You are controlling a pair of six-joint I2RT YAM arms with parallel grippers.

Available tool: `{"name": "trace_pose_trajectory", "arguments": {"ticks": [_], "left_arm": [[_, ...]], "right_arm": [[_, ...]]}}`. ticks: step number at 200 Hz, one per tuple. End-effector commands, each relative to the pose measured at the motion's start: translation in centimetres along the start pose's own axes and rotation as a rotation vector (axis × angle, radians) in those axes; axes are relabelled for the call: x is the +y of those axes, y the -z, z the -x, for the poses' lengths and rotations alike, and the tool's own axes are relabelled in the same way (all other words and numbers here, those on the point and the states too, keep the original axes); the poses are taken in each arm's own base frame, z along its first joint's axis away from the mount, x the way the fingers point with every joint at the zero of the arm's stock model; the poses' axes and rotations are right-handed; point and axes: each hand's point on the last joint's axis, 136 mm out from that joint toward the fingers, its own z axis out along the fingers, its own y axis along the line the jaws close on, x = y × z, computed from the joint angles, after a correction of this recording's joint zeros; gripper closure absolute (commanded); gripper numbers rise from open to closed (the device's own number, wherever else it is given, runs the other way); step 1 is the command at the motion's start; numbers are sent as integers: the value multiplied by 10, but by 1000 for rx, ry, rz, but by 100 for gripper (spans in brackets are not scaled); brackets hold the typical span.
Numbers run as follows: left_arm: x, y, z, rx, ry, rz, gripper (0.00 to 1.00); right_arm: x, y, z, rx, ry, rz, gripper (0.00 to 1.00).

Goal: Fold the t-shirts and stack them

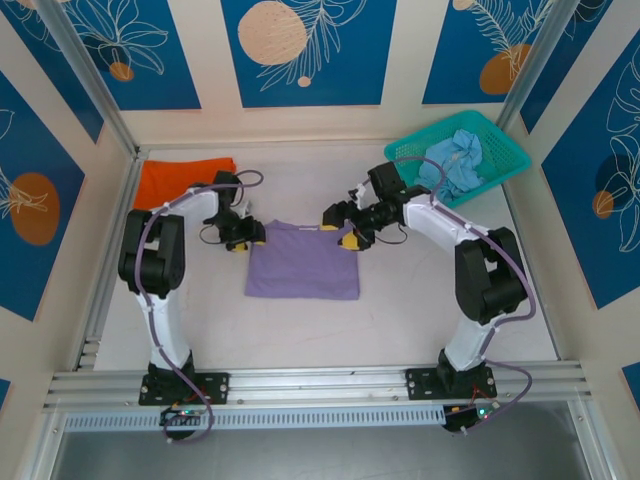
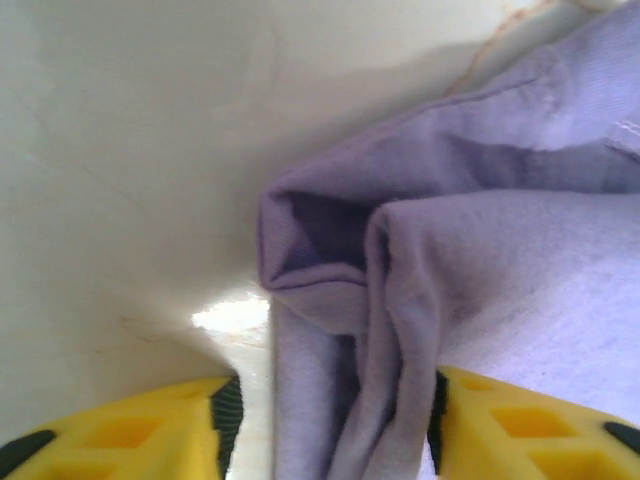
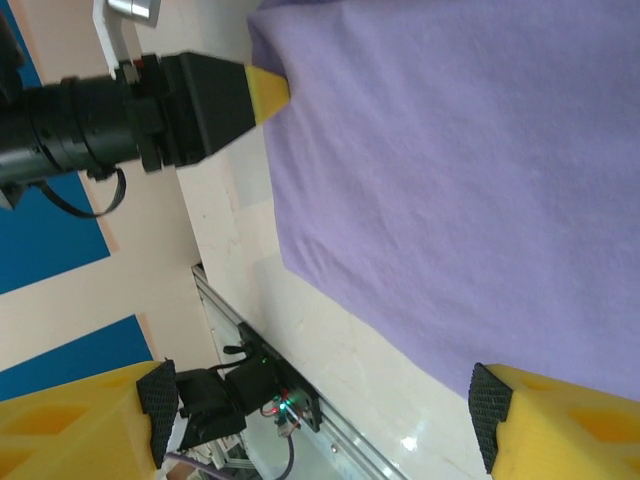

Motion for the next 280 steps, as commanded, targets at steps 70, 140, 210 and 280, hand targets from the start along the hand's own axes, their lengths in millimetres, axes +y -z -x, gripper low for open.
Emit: {"name": "trace_pose_trajectory", "arguments": {"ticks": [70, 140, 210, 280], "left_arm": [[-38, -37, 71, -156, -173, 135, 91], [-37, 27, 125, -351, -237, 327, 100], [-63, 136, 172, -530, -365, 442, 100], [-32, 181, 191, -571, -367, 561, 100]], "right_arm": [[-6, 34, -43, -4, -26, 9, 22], [-5, 57, -68, -24, -54, -7, 22], [-6, 75, -79, -45, -98, -23, 23], [-6, 82, -84, -46, -126, -38, 23]]}}
